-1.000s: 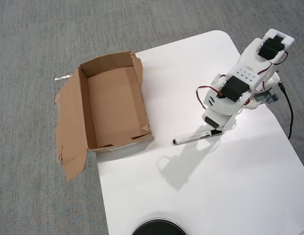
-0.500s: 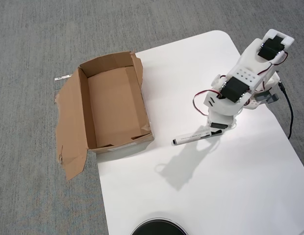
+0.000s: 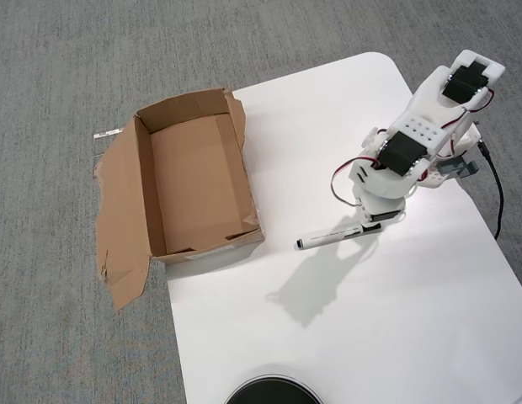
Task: Grasp a pen and put it in the box.
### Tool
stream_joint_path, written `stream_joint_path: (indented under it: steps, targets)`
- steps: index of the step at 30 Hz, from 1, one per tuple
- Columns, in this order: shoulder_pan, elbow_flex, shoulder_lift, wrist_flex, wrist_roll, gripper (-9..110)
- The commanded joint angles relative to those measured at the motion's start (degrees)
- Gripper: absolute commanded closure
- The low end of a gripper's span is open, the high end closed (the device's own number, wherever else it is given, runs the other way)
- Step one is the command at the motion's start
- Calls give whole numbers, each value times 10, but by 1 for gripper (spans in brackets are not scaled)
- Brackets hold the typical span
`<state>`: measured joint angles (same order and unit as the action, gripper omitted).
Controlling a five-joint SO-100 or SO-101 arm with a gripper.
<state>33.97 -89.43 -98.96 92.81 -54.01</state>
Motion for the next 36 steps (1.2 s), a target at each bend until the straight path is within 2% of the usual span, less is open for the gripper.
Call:
stream_joint_path:
  steps: [1,17,29,36]
  targets:
    - [-5,11,0,-4,-8,96]
    - [-6,22,149,-9,-9,96]
    - [-7,14,178,-78,-9,82]
    - [-53,20,207,-78,-9,81]
